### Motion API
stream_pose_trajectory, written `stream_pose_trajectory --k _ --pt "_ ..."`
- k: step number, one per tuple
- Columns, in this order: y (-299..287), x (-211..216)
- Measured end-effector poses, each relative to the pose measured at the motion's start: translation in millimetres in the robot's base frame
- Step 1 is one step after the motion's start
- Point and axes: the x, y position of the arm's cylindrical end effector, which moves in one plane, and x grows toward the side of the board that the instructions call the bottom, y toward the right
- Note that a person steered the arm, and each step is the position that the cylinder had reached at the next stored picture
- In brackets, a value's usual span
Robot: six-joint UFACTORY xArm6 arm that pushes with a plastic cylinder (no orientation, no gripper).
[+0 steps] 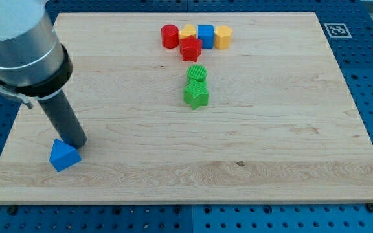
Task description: Place the triangle bottom left of the board
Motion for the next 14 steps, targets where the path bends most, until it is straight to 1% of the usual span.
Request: stream_pose_trajectory --k 3,5,6,7,8,9,11,12,14 --pt "-2 45" --pt "-2 48" --pt "11 50" --pt "41 50" --pt "64 62" --pt "73 84" --pt "71 81" --pt "67 65" --pt "32 67"
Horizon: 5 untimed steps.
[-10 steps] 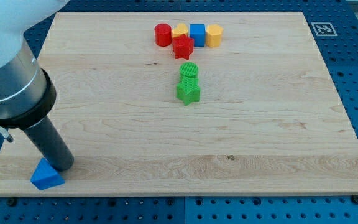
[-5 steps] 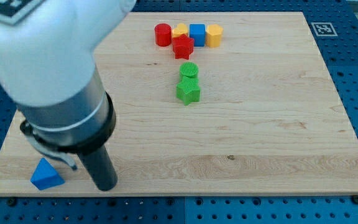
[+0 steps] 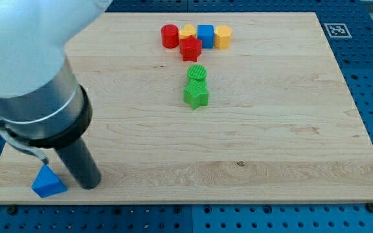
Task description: Place the triangle bottom left of the board
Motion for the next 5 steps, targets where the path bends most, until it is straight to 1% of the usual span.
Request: stream_pose_trajectory --k 2,5 --pt "-20 13" --pt "-29 13"
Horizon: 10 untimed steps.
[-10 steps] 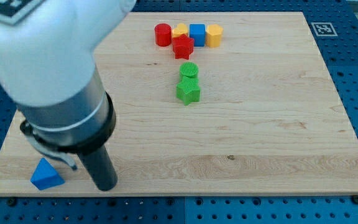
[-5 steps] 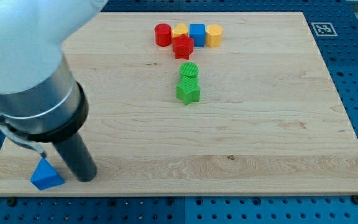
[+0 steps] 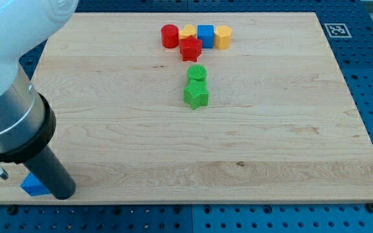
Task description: Place the triangle bottom left of the board
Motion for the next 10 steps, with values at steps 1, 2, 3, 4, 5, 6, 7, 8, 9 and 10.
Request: stream_pose_trajectory --k 1,2,3,4,5,6,7,8,9,10 --pt "-8 2" --pt "-16 3" --pt "-23 4" --pt "-30 4" --pt "-37 4" --pt "-44 4" --pt "-52 4" --pt "-59 4" --pt "-67 4" --pt "-75 4"
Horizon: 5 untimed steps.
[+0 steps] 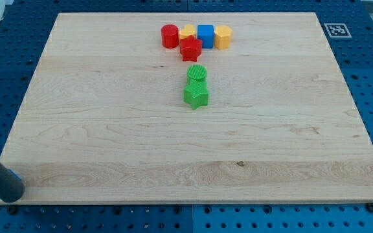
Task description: Place the triangle bottom left of the board
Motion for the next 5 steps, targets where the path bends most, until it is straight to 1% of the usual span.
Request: stream_pose_trajectory --k 2,4,5 --pt "-4 0" --pt "50 -1" --pt "60 -5"
